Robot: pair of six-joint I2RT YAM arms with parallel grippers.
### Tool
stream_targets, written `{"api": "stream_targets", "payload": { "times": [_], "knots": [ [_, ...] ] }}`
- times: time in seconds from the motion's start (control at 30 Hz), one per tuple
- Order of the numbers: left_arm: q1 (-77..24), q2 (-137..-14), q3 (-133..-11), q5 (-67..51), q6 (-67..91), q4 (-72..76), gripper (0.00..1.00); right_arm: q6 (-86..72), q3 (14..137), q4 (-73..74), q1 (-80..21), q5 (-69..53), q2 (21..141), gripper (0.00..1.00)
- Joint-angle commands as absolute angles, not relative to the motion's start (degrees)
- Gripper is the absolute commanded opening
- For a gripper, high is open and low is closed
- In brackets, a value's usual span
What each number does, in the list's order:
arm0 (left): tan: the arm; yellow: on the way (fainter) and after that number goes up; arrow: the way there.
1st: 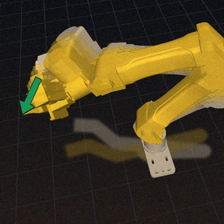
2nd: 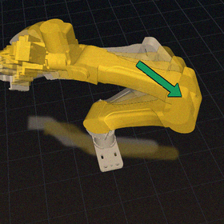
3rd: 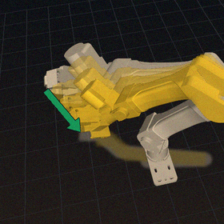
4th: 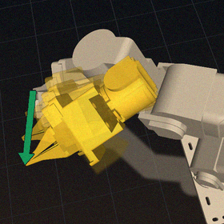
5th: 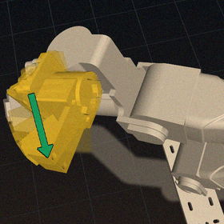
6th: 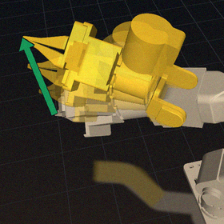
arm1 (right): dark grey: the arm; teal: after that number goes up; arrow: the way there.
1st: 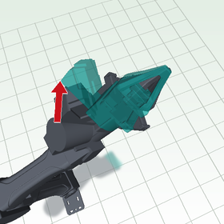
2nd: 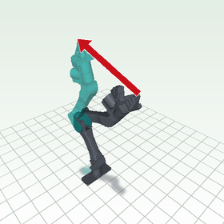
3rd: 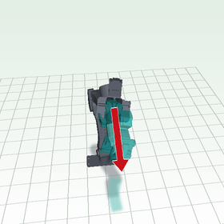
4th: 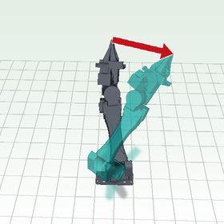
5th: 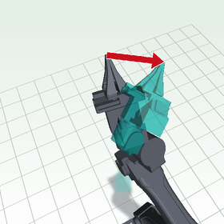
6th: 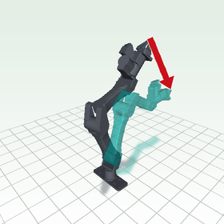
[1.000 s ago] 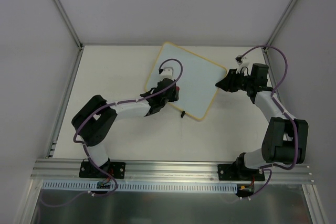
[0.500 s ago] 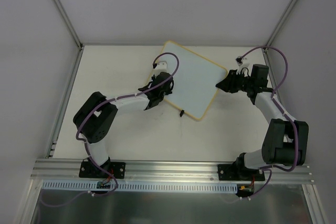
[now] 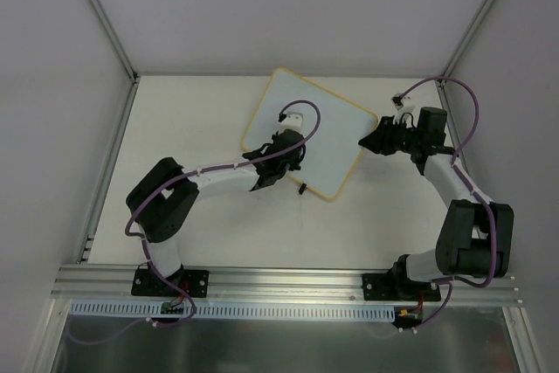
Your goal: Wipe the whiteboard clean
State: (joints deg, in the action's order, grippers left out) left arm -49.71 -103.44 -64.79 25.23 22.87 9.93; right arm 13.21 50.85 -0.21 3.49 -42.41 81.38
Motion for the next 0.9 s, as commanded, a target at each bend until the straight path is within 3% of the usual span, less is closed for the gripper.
{"api": "stream_targets", "payload": {
  "times": [0.0, 0.23, 0.27, 0.37, 0.4, 0.47, 0.57, 0.63, 0.87],
  "knots": [
    [-44.31, -97.84, -65.22, 24.71, 24.24, 2.83, 0.00, 17.84, 50.10, 0.70, 3.08, -39.20, 79.98, 0.07],
    [-35.87, -88.87, -62.14, 27.16, 19.69, 0.45, 0.00, 17.05, 50.27, 0.70, 3.08, -37.88, 79.72, 0.33],
    [-34.99, -87.99, -62.05, 27.16, 19.77, -0.60, 0.00, 16.88, 50.27, 0.70, 3.08, -37.62, 79.63, 0.43],
    [-30.69, -83.68, -60.30, 26.11, 20.57, -4.73, 0.00, 16.00, 50.10, 0.62, 3.25, -36.31, 78.23, 0.56],
    [-28.06, -81.58, -59.77, 25.76, 20.39, -5.27, 0.00, 15.74, 50.01, 0.62, 3.25, -35.60, 77.61, 0.66],
    [-25.15, -79.64, -57.75, 24.62, 19.87, -6.23, 0.00, 14.51, 49.22, 0.62, 3.25, -33.06, 75.16, 0.77],
    [-19.00, -77.09, -55.38, 22.68, 19.78, -7.03, 0.00, 13.63, 48.78, 2.02, 3.25, -30.07, 72.26, 0.85],
    [-13.83, -76.47, -54.67, 19.44, 19.51, -7.56, 0.01, 13.10, 49.13, 4.74, 3.16, -27.96, 68.83, 0.97],
    [-2.31, -84.89, -58.96, 13.63, 16.70, -9.05, 0.01, 9.41, 52.21, 15.64, 3.25, -15.05, 57.41, 0.99]
  ]
}}
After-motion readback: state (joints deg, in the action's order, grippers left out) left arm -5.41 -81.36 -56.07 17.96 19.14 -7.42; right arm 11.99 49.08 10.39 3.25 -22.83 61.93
